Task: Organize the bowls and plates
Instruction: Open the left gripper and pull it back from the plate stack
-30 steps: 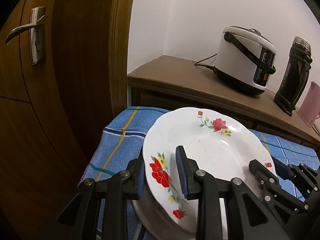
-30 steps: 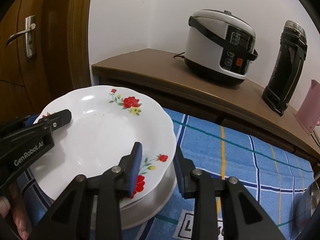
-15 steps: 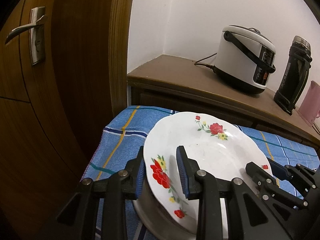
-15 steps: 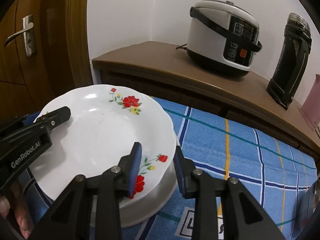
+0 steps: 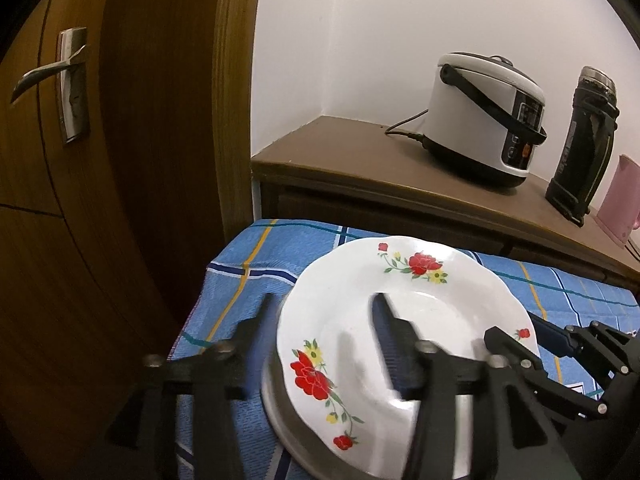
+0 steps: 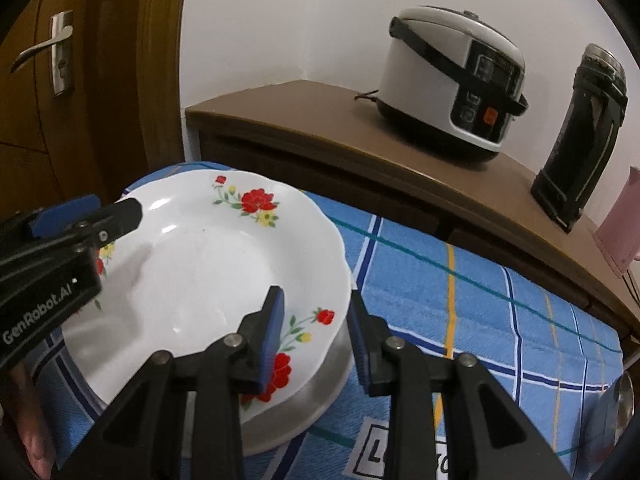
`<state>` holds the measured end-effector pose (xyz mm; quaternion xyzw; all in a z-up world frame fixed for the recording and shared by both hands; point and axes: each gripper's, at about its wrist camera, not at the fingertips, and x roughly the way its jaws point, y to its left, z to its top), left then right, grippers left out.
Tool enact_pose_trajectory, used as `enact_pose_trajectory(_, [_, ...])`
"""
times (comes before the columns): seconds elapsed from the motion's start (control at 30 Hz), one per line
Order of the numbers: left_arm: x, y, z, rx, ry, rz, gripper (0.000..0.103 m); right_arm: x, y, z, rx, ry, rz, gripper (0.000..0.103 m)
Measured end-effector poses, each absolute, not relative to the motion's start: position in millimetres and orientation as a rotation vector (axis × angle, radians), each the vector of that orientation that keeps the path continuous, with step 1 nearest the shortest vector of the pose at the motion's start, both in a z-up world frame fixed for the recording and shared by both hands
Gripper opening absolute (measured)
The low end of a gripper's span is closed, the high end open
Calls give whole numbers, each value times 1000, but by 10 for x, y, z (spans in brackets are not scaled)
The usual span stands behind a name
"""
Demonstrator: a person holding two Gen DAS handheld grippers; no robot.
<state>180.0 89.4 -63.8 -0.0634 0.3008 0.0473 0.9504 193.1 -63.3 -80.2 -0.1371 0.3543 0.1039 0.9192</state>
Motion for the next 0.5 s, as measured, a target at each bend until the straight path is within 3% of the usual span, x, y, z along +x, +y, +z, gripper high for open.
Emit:
enact_pose_trajectory(0.33, [1802, 919, -644, -145, 617, 105, 69, 1853, -576, -796, -308, 707, 238, 43])
enact_pose_trajectory(0.5, [1813, 944, -651, -156, 623, 109, 70, 1786, -496, -771, -336, 677, 264, 54])
